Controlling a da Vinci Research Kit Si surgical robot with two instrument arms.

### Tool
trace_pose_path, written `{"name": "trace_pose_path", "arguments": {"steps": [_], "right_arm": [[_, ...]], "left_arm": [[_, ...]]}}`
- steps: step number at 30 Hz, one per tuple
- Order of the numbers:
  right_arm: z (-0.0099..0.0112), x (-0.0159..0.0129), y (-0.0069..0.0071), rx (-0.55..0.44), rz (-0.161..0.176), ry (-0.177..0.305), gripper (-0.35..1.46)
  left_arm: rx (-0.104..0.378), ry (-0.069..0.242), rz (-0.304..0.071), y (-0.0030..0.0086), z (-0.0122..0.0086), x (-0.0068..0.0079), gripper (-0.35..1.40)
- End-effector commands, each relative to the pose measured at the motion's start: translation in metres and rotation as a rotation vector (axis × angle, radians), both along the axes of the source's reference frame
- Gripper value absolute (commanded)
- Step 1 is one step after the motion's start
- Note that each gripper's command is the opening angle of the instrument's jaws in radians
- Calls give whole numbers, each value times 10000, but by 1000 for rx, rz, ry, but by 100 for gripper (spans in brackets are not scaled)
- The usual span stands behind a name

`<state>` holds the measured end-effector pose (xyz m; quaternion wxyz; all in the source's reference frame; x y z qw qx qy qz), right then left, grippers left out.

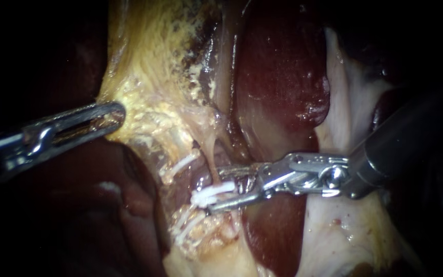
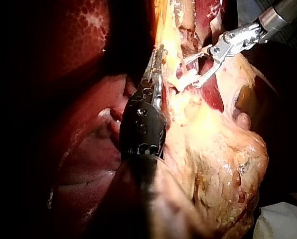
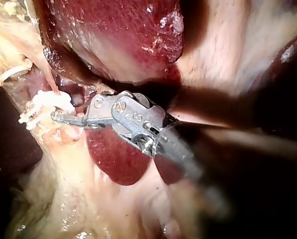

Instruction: Going back second clip right tube

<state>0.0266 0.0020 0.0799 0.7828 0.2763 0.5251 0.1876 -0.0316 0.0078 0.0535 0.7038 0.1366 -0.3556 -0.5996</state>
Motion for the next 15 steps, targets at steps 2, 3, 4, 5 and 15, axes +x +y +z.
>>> {"name": "trace_pose_path", "arguments": {"steps": [2,3,4,5,15], "right_arm": [[-12,-8,5,-39,-12,23,60],[-18,-12,8,-63,-20,32,60],[-26,-18,12,-90,-27,48,60],[-31,-22,15,-113,-33,60,60],[-80,-67,52,-236,-19,118,60]], "left_arm": [[0,-1,1,0,0,0,-35],[0,-1,1,0,-1,0,-35],[0,-1,1,0,-1,1,-35],[0,-1,1,0,-1,1,-35],[-2,0,0,-1,2,-1,-35]]}}
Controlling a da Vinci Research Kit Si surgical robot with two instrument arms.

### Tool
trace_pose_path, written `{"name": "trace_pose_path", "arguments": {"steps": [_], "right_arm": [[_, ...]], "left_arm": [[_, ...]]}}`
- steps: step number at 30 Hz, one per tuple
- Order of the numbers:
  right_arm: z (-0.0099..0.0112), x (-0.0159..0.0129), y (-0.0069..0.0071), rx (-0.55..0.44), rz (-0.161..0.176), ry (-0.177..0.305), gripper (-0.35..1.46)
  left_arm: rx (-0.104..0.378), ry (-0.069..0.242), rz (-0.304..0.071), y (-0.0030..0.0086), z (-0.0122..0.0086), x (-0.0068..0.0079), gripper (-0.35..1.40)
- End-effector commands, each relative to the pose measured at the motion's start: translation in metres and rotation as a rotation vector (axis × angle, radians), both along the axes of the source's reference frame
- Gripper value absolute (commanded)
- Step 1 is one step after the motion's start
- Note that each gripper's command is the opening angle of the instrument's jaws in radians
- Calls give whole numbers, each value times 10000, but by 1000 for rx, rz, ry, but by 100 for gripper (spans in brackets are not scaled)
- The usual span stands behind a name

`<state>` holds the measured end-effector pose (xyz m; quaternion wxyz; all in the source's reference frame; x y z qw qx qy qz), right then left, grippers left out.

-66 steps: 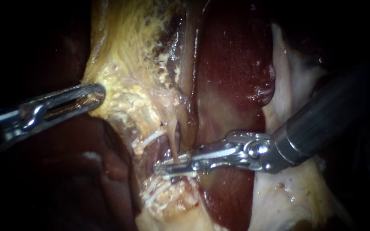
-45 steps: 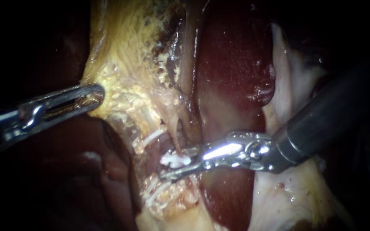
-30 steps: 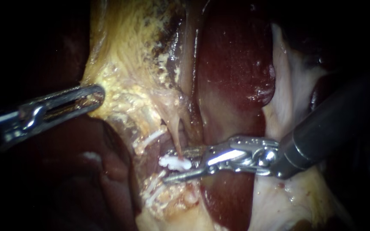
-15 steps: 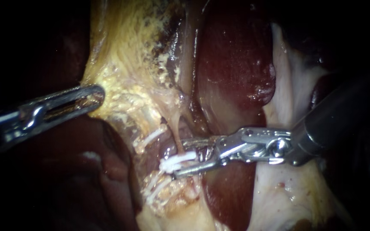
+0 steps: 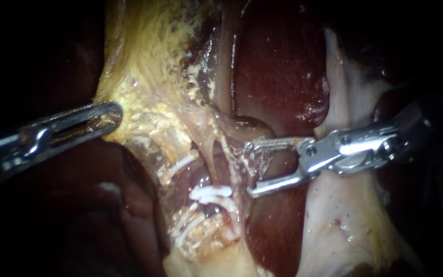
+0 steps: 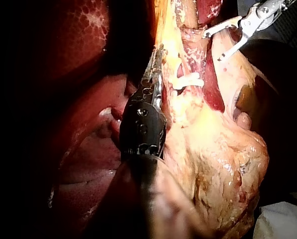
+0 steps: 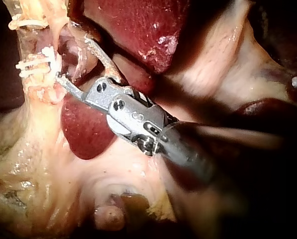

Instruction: Going back second clip right tube

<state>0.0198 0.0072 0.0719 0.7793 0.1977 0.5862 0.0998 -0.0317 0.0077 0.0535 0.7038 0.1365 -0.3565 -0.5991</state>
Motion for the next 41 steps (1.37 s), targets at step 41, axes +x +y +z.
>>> {"name": "trace_pose_path", "arguments": {"steps": [41], "right_arm": [[-9,-3,-5,8,-4,20,60]], "left_arm": [[44,8,78,-36,122,-103,-35]]}}
